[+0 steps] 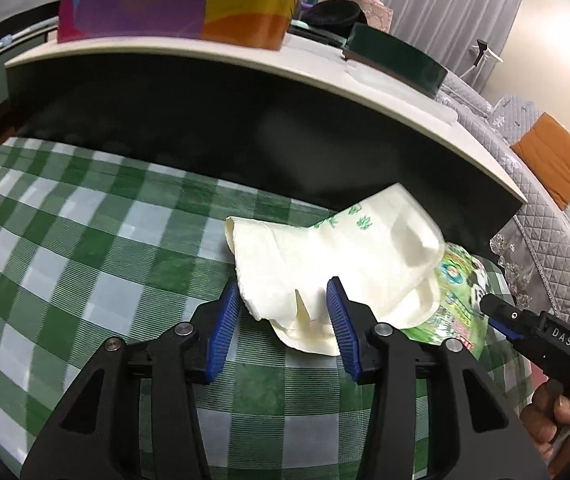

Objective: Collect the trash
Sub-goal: 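Grasp the white napkin with the left tool while the right tool grasps the green panda bag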

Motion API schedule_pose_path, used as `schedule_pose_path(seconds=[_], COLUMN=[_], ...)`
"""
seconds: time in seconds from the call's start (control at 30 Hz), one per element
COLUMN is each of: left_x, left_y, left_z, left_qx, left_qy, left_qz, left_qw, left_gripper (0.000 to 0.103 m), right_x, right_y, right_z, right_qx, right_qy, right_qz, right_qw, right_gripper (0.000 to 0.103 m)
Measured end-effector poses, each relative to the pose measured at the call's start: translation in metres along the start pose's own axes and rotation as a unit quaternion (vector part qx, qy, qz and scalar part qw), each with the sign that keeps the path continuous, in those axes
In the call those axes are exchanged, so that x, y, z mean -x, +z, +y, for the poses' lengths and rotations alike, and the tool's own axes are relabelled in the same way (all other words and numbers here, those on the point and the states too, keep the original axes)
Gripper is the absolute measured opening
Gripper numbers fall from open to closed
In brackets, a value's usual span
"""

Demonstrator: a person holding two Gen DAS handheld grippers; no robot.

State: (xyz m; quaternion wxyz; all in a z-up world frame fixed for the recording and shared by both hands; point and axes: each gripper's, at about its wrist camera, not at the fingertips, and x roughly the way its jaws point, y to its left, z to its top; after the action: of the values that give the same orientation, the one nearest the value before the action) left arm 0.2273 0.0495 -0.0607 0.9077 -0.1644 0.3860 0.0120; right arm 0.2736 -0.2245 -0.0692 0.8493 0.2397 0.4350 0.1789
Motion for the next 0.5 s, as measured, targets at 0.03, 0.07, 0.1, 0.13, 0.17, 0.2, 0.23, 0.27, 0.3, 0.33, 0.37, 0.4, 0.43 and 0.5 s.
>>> schedule_pose_path(seconds=[0.03,0.07,0.1,0.13,0.17,0.2,0.23,0.27,0.3,0.33,0.37,0.4,0.43,0.5], left_x=[0.000,0.000,0.001,0.002,0.005,0.008,0.009,0.011,0.014,0.016,0.019,0.024,0.027,0.036], left_y=[0.000,-0.001,-0.002,-0.002,-0.002,-0.002,-0.002,-0.001,-0.001,-0.001,-0.001,0.000,0.000,0.001], left_z=[-0.002,-0.004,-0.007,-0.009,-0.011,-0.013,-0.015,-0.017,-0.020,-0.022,-0.023,-0.027,-0.030,-0.035], left_qx=[-0.002,-0.006,-0.013,-0.018,-0.022,-0.026,-0.027,-0.029,-0.034,-0.037,-0.041,-0.045,-0.048,-0.055], left_qy=[0.000,-0.002,-0.003,-0.003,-0.002,-0.001,-0.002,-0.002,-0.002,-0.002,-0.001,-0.001,0.000,0.001], left_qz=[0.001,0.001,0.001,0.000,-0.003,-0.008,-0.010,-0.011,-0.014,-0.017,-0.020,-0.025,-0.029,-0.038], left_qw=[1.0000,1.0000,0.9999,0.9998,0.9997,0.9996,0.9996,0.9995,0.9993,0.9992,0.9990,0.9987,0.9984,0.9977], left_gripper=[0.035,0.029,0.027,0.023,0.022,0.019,0.017,0.015,0.014,0.013,0.011,0.010,0.008,0.005], right_x=[0.001,0.002,0.004,0.007,0.010,0.012,0.016,0.020,0.024,0.029,0.035,0.038,0.045,0.054], right_y=[0.000,0.000,0.001,0.001,0.001,0.002,0.003,0.003,0.003,0.004,0.005,0.005,0.005,0.006], right_z=[0.003,0.005,0.007,0.010,0.012,0.013,0.015,0.017,0.019,0.022,0.025,0.027,0.030,0.034], right_qx=[0.007,0.011,0.015,0.020,0.022,0.024,0.025,0.027,0.029,0.032,0.035,0.037,0.042,0.049], right_qy=[0.003,0.005,0.007,0.008,0.011,0.014,0.016,0.017,0.017,0.019,0.020,0.020,0.020,0.017], right_qz=[-0.001,-0.004,-0.007,-0.012,-0.017,-0.022,-0.026,-0.030,-0.034,-0.039,-0.044,-0.047,-0.053,-0.062], right_qw=[1.000,1.000,1.000,1.000,1.000,0.999,0.999,0.999,0.999,0.999,0.998,0.998,0.998,0.997], right_gripper=[0.017,0.015,0.014,0.012,0.010,0.009,0.008,0.007,0.006,0.005,0.004,0.004,0.003,0.002])
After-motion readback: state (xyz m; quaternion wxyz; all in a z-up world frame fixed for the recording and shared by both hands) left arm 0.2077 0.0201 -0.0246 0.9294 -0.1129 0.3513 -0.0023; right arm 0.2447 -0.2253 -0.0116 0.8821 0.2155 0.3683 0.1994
